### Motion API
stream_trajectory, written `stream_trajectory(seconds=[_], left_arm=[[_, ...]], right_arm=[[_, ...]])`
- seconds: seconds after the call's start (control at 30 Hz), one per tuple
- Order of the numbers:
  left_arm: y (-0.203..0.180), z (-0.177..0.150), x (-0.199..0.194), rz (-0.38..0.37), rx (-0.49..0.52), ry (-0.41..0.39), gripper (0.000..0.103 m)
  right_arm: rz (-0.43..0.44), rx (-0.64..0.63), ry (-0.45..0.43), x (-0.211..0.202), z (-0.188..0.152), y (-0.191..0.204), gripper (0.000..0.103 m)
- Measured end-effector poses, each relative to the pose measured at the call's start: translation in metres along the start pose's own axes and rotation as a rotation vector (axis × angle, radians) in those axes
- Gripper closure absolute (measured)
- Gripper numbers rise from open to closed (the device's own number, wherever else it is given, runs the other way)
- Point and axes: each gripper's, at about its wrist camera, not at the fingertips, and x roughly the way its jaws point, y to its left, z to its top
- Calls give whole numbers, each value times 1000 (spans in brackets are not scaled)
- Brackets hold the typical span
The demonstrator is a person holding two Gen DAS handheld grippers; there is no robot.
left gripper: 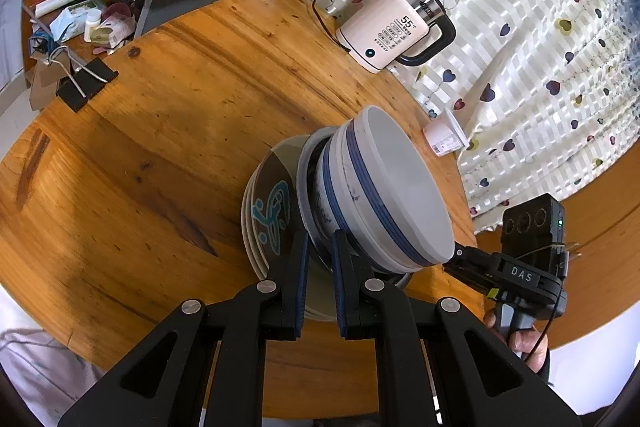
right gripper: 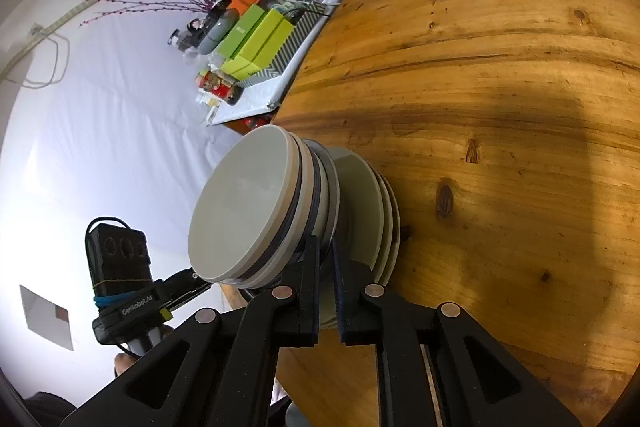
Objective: Organize plates and bowls
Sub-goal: 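Lower the bowl stack onto the beige plates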
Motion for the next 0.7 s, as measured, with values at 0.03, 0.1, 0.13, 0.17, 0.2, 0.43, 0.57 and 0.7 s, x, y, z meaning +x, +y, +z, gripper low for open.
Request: stream_trajectory(seconds=[0.03, 0.1, 0.13, 0.17, 0.2, 0.43, 0.57, 0.7], left_arm=[[0, -1, 0, 1, 0, 1, 92], [-1, -1, -1, 6, 5, -1, 91], [-2, -2, -2, 13, 10, -5, 91], [-2, -1, -3, 17, 15, -8, 91], [-3, -2, -5, 24, 21, -14, 90], [-13, -3, -21, 62, 54, -58, 90], [-24, -5, -30, 92, 82, -83, 79], [-39, -12, -38, 138, 123, -110, 75]], right_arm=[[-5, -1, -2, -1, 0, 0, 94], [-15, 1, -8, -4, -1, -1, 91], [-16, 3, -12, -6, -2, -2, 90], [-20, 3, -16, -9, -2, -2, 88], [-25, 0, -21, -12, -3, -1, 86], [-62, -51, -57, -31, -10, 12, 74], [-90, -100, -71, -39, -17, 25, 68], [-125, -150, -83, -43, -23, 37, 61]])
